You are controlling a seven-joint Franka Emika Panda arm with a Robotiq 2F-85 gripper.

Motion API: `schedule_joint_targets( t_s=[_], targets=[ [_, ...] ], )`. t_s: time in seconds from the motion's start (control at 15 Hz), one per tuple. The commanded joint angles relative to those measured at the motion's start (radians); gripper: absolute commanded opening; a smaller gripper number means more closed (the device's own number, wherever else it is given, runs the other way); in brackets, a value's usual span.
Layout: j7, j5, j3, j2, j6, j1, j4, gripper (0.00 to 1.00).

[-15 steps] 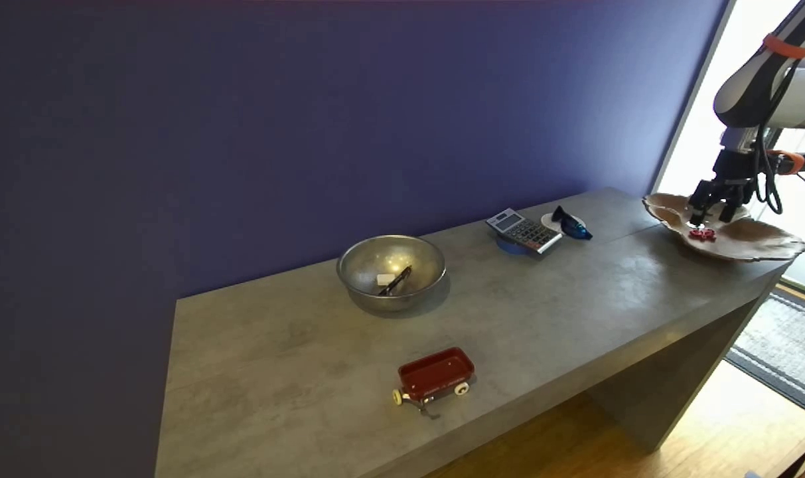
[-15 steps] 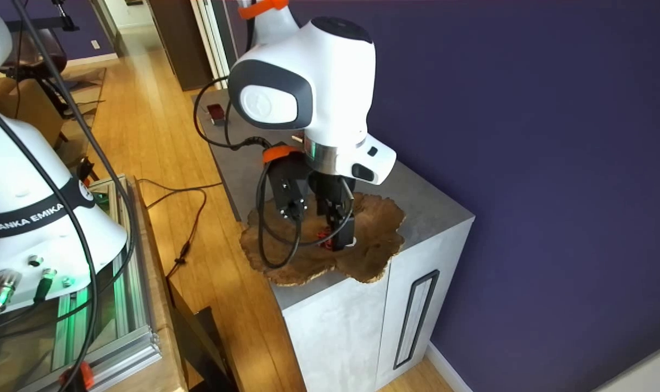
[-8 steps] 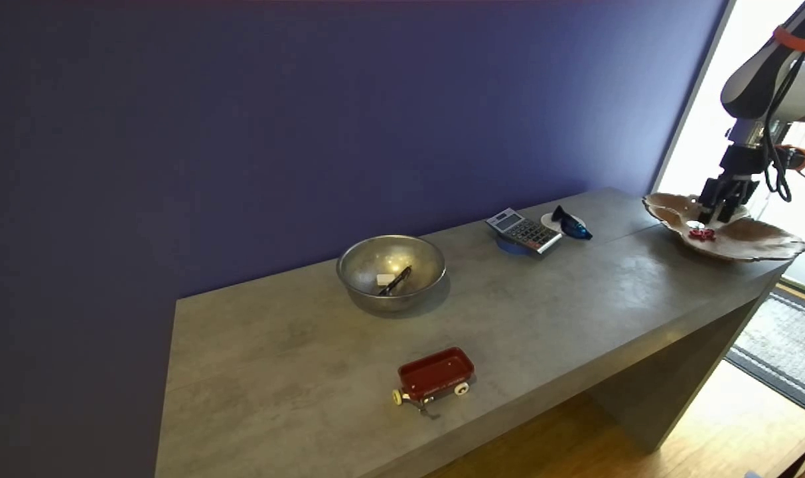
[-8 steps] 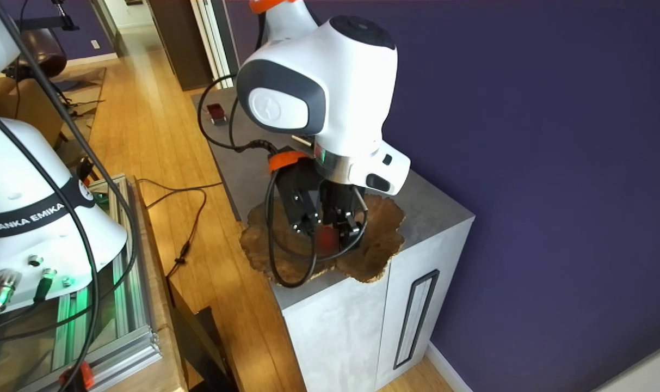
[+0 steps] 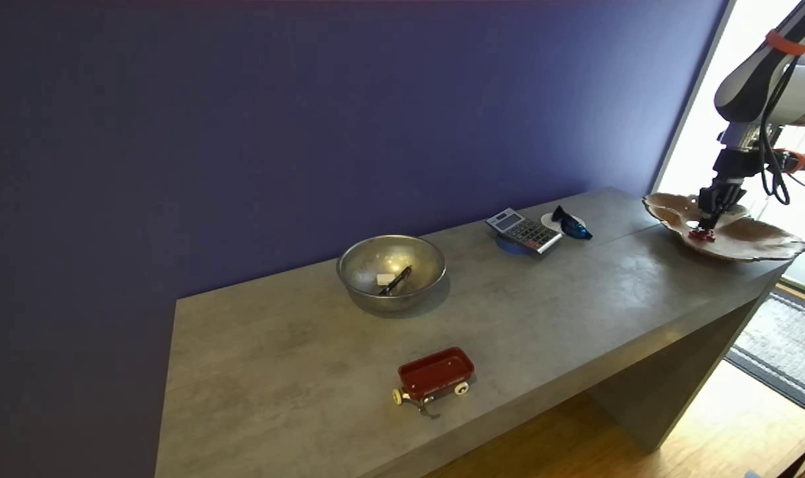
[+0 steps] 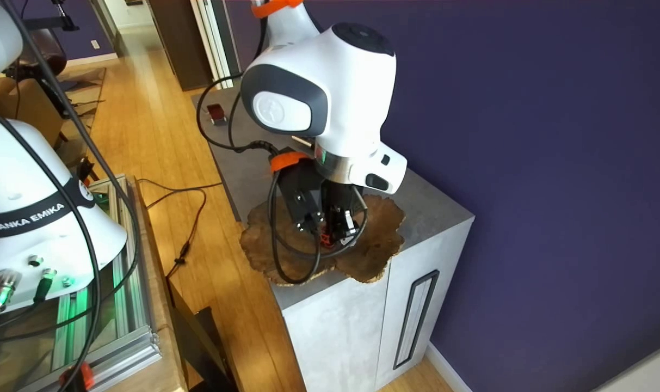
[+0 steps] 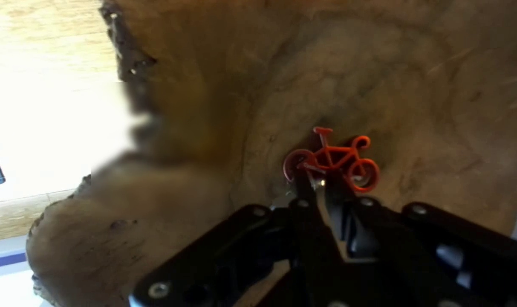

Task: Remove the keys from the wooden tray and put them in the silver bowl.

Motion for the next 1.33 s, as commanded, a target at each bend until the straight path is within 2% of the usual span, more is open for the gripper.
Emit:
schedule_joint_targets(
  t_s=[0.0, 0.2, 0.33, 0.53, 0.67, 0.87, 1.0, 1.13, 1.2, 1.27],
  targets=[
    [-0.024, 0.020, 0.019, 0.016, -0.004, -0.026, 0.021, 0.00],
    [-0.015, 0.016, 0.011, 0.004, -0.004, -0.025, 0.015, 0.01],
    [-0.040, 0.007, 0.003, -0.072, -0.028, -0.038, -0.029, 0.01],
    [-0.206, 0.045, 0.013, -0.230, -0.097, -0.100, -0.108, 0.01],
    [-0.344, 0.089, -0.003, -0.328, -0.161, -0.092, -0.144, 0.01],
    [-0.461, 0.069, -0.072, -0.498, -0.283, -0.001, -0.226, 0.01],
    [-0.434, -0.008, -0.091, -0.603, -0.365, 0.082, -0.291, 0.01],
    [-0.385, -0.085, -0.080, -0.689, -0.396, 0.162, -0.364, 0.01],
    [-0.344, -0.133, -0.062, -0.715, -0.397, 0.199, -0.388, 0.01],
    [-0.385, -0.077, -0.129, -0.612, -0.386, 0.201, -0.302, 0.03]
  ],
)
